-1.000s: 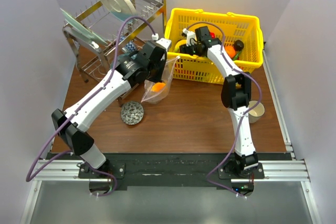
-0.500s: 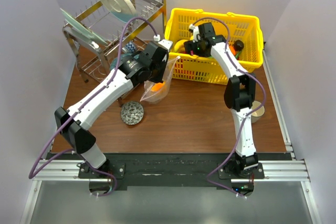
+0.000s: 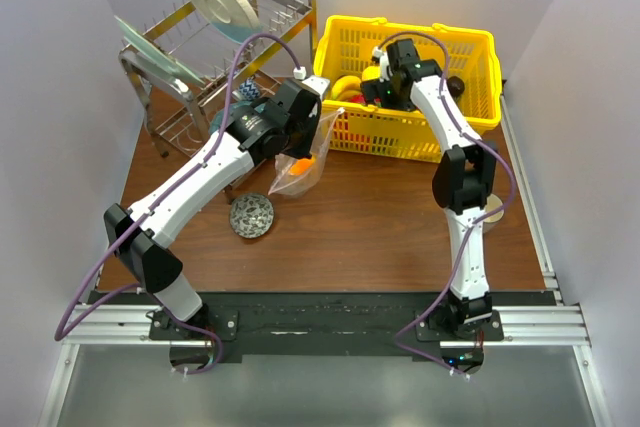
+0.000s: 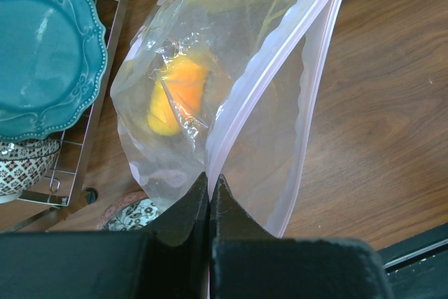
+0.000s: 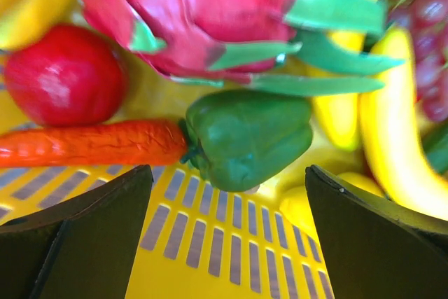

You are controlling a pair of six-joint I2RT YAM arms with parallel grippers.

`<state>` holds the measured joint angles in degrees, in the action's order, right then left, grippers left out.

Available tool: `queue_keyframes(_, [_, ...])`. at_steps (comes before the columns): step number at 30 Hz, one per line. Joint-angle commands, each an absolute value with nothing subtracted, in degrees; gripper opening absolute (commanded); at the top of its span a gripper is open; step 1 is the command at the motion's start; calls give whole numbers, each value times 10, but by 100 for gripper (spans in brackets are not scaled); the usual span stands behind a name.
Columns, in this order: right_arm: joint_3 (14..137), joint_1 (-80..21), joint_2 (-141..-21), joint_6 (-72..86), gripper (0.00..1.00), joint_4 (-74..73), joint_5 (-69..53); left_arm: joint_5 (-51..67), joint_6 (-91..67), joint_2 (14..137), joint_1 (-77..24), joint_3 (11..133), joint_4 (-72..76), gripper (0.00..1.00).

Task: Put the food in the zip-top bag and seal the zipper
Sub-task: Pick up the fake fruit from the bin.

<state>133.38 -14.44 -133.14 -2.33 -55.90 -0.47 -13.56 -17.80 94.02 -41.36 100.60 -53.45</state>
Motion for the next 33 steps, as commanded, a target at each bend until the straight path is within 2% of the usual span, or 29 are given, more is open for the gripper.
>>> queue_keyframes(1, [1329,-135,-1353,-13,94,-603,2,-124,-174,932,-411,1018,-519,0])
queue_keyframes(9, [1335,-125,-1404,13,94,-582,-17,-124,-175,929,-412,1016,-519,0])
queue_keyframes(14, [1339,-124,-1409,20,80,-586,-37,-123,-176,930,-412,1018,-519,0])
queue_keyframes(16, [1337,-122,-1395,22,71,-584,-44,-121,-176,929,-412,1020,-520,0])
queue_keyframes(18, [1332,-120,-1379,25,68,-578,-46,-120,-176,928,-411,1020,-520,0])
queue_keyframes(33, [1290,-104,-1193,61,59,-533,-25,-115,-183,908,-411,998,-511,0])
